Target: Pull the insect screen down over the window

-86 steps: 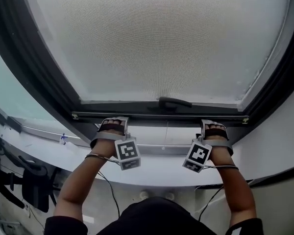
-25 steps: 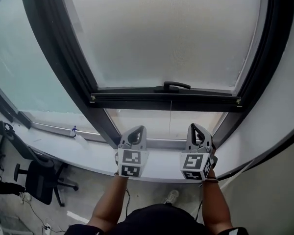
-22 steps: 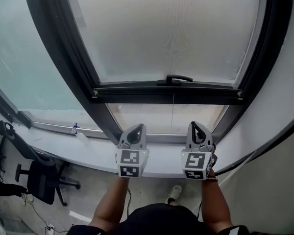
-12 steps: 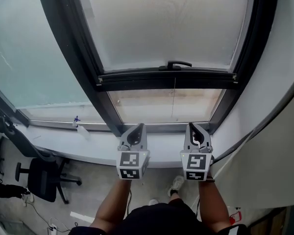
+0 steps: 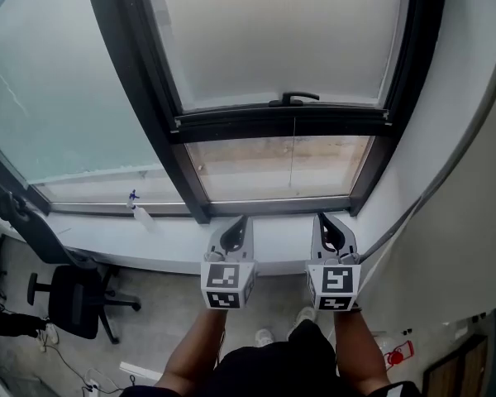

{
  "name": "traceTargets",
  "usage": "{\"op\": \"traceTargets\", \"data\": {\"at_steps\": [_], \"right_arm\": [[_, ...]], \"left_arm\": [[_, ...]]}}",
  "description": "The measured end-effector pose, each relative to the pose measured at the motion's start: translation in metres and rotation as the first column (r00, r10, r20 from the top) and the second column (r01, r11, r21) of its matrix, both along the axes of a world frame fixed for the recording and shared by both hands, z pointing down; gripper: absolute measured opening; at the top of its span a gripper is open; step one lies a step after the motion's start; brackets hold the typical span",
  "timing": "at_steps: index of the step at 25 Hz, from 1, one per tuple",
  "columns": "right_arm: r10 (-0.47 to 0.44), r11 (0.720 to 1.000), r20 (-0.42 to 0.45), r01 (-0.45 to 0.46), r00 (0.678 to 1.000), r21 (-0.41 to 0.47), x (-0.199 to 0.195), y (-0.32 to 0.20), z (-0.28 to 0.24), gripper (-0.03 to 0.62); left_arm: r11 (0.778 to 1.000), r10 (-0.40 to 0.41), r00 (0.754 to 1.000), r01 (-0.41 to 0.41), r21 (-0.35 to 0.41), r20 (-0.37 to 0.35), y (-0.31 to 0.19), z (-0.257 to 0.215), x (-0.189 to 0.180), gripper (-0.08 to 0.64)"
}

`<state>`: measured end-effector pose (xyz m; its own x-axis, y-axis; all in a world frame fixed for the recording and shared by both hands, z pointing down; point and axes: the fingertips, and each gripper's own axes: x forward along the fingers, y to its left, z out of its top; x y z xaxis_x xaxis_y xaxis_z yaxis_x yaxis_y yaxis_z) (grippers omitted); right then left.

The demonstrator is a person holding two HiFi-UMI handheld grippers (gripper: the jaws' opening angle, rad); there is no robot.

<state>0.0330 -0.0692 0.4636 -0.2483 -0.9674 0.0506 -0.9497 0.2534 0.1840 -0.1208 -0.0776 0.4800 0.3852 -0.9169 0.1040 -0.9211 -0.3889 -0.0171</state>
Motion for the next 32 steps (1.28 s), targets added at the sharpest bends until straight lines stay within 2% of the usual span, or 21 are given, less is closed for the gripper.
{"op": "traceTargets", "data": {"at_steps": [7, 17, 25, 32], "right_arm": [[-0.030, 1.000, 0.001, 0.030, 1.000, 0.004, -0.001, 0.022, -0.003, 0.006], [-0.081, 0.997, 0.036, 0.081, 0.996, -0.007, 0.022, 0.068, -0.003, 0.006], [-0.096, 0.995, 0.053, 0.097, 0.994, -0.018, 0.038, 0.113, 0.010, 0.006], [-0.083, 0.995, 0.072, 0.086, 0.994, -0.048, 0.044, 0.136, 0.020, 0.006]], "left_arm": [[1.000, -0.012, 1.000, 0.012, 0.005, 0.007, 0.026, -0.004, 0.008, 0.003], [0.999, -0.043, 0.999, 0.043, 0.017, -0.013, 0.076, -0.009, 0.035, 0.003], [0.997, -0.079, 0.997, 0.079, -0.009, -0.004, 0.119, 0.006, 0.051, 0.003], [0.997, -0.073, 0.997, 0.073, -0.012, 0.000, 0.149, 0.014, 0.062, 0.003]]}}
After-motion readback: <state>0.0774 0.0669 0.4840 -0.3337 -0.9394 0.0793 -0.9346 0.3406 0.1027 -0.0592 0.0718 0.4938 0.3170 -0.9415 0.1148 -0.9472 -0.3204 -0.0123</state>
